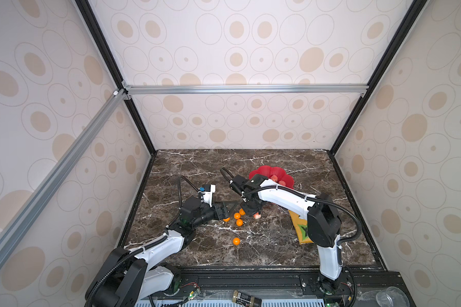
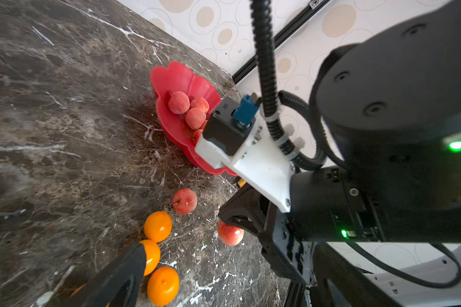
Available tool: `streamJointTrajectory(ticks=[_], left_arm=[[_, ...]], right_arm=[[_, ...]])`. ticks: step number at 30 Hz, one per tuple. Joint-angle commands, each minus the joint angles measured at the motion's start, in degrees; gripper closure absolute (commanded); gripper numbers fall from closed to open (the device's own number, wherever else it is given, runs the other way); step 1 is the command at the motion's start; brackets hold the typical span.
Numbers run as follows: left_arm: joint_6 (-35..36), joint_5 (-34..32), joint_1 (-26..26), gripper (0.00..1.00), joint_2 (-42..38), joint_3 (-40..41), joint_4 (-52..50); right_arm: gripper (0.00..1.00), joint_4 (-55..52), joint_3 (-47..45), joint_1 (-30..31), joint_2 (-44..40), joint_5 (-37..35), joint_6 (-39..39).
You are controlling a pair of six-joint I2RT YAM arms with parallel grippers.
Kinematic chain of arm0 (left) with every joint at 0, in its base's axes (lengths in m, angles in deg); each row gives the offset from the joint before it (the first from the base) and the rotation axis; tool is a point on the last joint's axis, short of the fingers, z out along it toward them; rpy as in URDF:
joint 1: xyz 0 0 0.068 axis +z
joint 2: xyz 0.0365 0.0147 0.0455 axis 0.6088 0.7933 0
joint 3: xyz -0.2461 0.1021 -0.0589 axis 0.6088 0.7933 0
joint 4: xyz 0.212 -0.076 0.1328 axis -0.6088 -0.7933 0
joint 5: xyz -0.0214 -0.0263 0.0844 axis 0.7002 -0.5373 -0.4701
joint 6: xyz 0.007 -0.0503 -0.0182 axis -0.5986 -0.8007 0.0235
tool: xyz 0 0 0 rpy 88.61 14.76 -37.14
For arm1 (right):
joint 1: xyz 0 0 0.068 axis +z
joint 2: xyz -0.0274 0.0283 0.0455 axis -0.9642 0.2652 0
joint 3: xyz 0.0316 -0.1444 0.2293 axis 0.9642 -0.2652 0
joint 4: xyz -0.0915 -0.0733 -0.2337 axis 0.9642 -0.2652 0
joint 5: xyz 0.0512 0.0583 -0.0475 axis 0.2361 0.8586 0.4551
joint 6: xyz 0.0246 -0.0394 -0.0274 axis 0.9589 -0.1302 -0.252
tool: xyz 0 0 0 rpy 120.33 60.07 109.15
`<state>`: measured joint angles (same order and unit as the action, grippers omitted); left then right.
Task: Arrange fruit in a fruit bowl
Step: Pick up the fruit from the center of the table, then place the fruit in the fruit bowl.
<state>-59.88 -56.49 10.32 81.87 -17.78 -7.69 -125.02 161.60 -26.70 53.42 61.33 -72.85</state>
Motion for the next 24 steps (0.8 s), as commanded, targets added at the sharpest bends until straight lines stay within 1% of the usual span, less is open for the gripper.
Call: streamJointTrajectory(ticks=[1,8,12,18,24], left_arm=[[2.30,-0.75,-1.41,0.01,2.31,-4.53,-0.22],[3.67,-1.40,-3.41,0.01,9.66,-12.30,-0.29],[4.81,-1.71,-4.42,0.01,14.16,-17.03,-1.36],[6.74,-2.85,-5.88,0.01,21.11,-24.23,-3.54],[7.03,-3.22,-6.49,0.01,26.28,-29.23,-3.91]], right_arm=[[1.00,-0.04,-1.73,-2.26,-3.36,0.13,0.99],[1.00,3.29,-5.02,-8.98,-7.65,-0.72,0.67],[1.00,5.92,-5.64,-12.97,-8.03,-0.78,0.46],[1.00,9.85,-4.70,-17.68,-5.93,0.38,1.00],[1.00,12.39,-1.49,-18.94,-0.97,0.32,-0.05]])
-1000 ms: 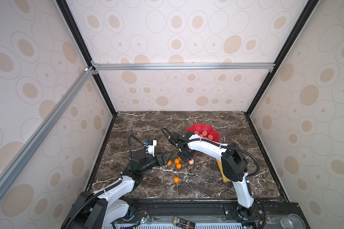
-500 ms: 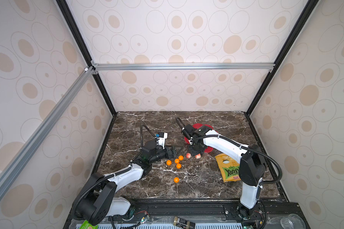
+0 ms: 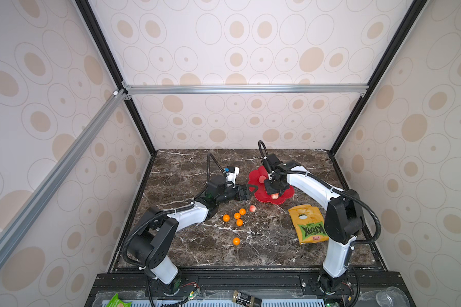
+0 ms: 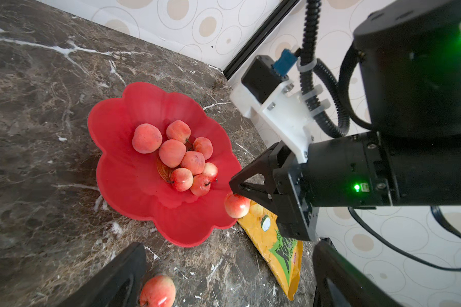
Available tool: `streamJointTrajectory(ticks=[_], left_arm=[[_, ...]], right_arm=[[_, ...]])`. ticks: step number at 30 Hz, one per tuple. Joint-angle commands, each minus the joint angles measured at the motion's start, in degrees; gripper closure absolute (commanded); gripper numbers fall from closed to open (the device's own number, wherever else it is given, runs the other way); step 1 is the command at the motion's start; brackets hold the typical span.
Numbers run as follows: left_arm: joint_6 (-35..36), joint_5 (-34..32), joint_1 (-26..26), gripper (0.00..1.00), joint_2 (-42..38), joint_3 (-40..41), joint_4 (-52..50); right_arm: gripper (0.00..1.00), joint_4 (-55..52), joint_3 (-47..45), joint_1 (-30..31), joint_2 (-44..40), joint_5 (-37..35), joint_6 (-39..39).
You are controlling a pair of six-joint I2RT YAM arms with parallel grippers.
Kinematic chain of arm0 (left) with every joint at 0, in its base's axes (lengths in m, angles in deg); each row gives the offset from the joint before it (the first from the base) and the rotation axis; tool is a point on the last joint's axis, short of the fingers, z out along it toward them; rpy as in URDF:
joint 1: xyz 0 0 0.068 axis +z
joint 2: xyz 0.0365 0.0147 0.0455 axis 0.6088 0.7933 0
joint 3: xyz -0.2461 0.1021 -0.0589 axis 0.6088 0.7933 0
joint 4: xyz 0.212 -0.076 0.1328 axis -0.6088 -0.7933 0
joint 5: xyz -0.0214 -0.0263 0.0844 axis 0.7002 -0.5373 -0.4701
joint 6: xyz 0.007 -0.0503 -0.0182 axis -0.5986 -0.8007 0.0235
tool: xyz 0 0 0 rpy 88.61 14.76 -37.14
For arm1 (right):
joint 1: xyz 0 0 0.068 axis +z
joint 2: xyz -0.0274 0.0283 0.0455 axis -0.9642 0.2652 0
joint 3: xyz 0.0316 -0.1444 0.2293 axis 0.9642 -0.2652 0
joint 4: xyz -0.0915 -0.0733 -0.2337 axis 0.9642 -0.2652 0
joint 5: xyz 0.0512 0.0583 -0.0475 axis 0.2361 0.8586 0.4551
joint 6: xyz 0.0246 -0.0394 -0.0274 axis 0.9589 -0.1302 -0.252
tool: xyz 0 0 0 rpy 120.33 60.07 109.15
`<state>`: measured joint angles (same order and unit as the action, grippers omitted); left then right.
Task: Arrange fruit in a fruit bowl
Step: Place the fruit in the fruit bowl.
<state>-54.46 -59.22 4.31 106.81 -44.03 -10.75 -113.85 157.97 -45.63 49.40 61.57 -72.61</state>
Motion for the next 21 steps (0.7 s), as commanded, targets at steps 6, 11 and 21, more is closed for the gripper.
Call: streamJointTrajectory(ticks=[6,11,21], left_arm=[[2.70,-1.98,-0.55,0.01,3.77,-5.89,-3.05],[3.07,-5.40,-0.42,0.01,4.51,-6.84,-4.38],[3.03,-7.07,0.04,0.01,4.86,-6.11,-4.82]], right_arm=[[1.00,2.00,7.10,-0.29,8.29,0.93,-0.96],[1.00,1.26,11.96,-0.26,12.17,2.12,-0.66],[1.00,-0.19,19.72,-0.51,19.15,1.80,-0.69]])
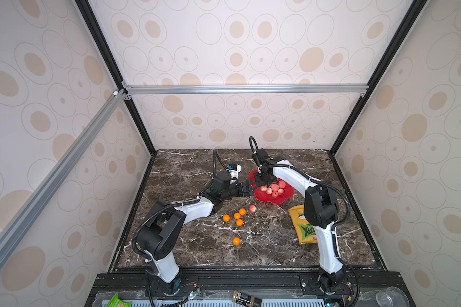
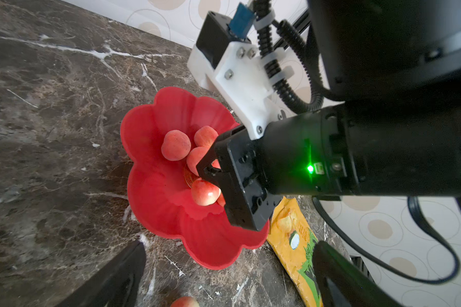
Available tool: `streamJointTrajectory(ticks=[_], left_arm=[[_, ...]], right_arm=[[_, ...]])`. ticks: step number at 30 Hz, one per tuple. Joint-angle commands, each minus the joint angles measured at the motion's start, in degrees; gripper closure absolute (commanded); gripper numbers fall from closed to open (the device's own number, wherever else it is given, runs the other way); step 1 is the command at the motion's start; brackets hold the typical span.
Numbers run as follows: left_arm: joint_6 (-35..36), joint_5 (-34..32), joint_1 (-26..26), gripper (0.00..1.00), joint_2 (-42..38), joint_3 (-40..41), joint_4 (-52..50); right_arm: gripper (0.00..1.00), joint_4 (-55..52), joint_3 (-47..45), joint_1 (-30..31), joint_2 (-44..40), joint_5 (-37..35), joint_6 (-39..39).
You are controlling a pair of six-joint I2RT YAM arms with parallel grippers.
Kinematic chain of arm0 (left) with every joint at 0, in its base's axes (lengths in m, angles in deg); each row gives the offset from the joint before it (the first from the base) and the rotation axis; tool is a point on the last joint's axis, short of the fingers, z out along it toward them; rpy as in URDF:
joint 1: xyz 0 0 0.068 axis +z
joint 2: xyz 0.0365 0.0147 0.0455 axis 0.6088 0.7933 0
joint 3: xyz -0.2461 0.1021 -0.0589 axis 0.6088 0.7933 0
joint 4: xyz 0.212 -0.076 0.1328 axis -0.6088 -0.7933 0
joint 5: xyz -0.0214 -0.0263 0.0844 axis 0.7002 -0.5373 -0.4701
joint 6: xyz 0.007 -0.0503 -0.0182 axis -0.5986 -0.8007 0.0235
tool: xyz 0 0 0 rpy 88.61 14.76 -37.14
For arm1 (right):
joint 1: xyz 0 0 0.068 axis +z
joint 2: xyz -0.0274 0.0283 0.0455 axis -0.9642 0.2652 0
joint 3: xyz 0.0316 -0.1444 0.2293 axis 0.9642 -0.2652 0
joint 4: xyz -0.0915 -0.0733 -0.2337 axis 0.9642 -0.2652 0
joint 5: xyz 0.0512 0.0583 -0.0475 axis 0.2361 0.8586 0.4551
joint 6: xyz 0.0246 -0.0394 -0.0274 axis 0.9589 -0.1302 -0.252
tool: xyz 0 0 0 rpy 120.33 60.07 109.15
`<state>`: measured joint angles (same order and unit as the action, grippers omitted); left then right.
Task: Arrange fruit in a fruit bowl
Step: Place the fruit in the fruit bowl.
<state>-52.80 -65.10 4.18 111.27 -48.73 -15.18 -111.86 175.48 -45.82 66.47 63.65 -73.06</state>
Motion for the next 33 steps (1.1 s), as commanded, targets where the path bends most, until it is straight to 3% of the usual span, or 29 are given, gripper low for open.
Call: streamJointTrajectory(ticks=[1,17,33], left_arm=[[1.35,-1.21,0.31,0.01,0.40,-1.30,-0.32],[0.57,-0.63,0.36,0.01,0.49,-0.20,0.39],[0.56,-0.79,0.41,0.01,-3.14,2.39,-0.36]], right_arm=[[1.00,-2.58,2.94,-0.32,2.65,-0.44,-0.37],[1.00,-3.95,6.61,-0.33,7.71,-4.87,-0.98],[0.80,-5.95,7.77,-0.40,5.97,-4.05,-1.51]])
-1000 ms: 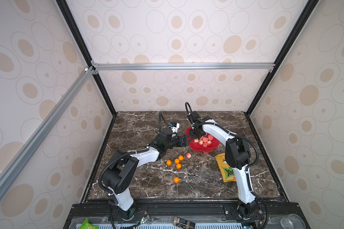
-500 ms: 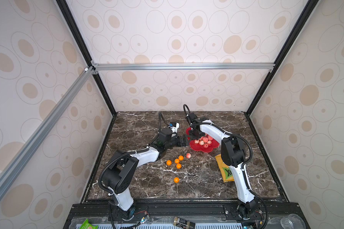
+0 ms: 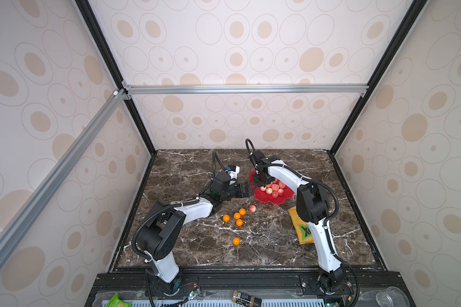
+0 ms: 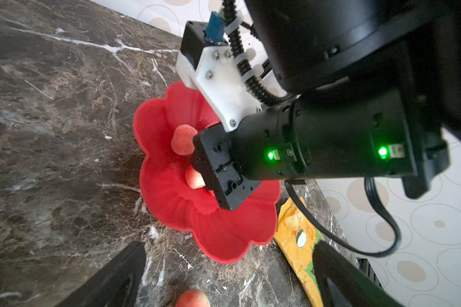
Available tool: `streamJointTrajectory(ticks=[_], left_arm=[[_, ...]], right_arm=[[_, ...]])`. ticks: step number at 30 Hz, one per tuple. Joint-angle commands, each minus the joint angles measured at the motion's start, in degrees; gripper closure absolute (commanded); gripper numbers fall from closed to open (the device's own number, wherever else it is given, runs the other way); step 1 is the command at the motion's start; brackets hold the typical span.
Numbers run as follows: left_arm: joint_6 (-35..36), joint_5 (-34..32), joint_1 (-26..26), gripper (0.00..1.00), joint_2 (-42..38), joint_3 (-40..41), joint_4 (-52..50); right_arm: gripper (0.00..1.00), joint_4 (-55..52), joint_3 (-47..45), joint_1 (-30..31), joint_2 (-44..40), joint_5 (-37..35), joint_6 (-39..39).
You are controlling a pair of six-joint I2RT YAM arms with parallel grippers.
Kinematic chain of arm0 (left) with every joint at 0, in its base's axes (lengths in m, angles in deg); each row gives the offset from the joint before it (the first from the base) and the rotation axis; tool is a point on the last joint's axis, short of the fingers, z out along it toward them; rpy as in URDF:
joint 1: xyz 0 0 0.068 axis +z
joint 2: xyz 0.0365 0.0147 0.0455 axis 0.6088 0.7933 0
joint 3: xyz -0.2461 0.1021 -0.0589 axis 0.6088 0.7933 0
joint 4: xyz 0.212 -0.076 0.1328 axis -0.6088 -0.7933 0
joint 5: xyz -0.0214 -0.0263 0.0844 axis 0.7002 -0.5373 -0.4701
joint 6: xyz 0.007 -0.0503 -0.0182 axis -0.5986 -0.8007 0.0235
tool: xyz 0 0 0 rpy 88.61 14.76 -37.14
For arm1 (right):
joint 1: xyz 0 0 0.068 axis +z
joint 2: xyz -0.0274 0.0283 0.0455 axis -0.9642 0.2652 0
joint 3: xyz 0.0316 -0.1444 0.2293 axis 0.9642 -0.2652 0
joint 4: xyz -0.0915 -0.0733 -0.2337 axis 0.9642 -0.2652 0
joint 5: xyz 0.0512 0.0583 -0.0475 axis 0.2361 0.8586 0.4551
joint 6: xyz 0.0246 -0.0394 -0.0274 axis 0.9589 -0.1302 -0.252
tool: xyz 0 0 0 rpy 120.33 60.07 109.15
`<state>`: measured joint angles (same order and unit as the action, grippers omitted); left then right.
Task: Arrange fruit in a fruit bowl
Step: Place the fruit in the fruit bowl.
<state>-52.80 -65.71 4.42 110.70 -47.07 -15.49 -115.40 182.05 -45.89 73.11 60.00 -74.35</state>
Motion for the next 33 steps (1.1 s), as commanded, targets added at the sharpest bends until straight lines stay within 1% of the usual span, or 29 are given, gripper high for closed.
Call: streamJointTrajectory(ticks=[1,10,17,19,22,25,28,31,33], left_arm=[[0.51,-0.24,0.13,0.01,-3.03,0.96,-0.19],[0.97,-1.32,0.14,0.01,-9.85,5.34,-2.33],[-0.66,-1.66,0.25,0.01,-17.35,13.51,-1.29],[-1.18,-2.12,0.40,0.01,-19.86,15.97,-1.27],[-2.64,-2.31,1.13,0.01,-24.03,20.17,-0.62],[-4.52,-0.96,2.70,0.01,-27.73,23.91,0.43],[-5.58,0.76,4.54,0.01,-30.53,26.54,0.82],[-6.27,2.38,6.15,0.01,-32.69,28.30,1.00],[-6.97,3.17,7.11,0.01,-33.84,29.44,1.45]], right_arm=[[0.80,-2.56,0.96,-0.34,-1.22,-0.41,-0.06],[0.78,-1.44,-5.51,0.43,-10.48,-2.13,-0.25],[0.77,2.31,-14.93,3.44,-18.70,-0.07,-4.29],[0.78,3.07,-16.86,4.26,-20.24,1.81,-6.52],[0.80,4.94,-19.72,5.82,-21.66,6.23,-12.38],[0.82,6.21,-21.38,6.75,-22.20,10.02,-18.08],[0.90,7.36,-22.67,6.98,-22.79,16.88,-23.93],[0.92,7.17,-22.91,7.73,-22.80,22.16,-29.23],[0.92,6.33,-22.62,8.51,-22.15,24.76,-33.17]])
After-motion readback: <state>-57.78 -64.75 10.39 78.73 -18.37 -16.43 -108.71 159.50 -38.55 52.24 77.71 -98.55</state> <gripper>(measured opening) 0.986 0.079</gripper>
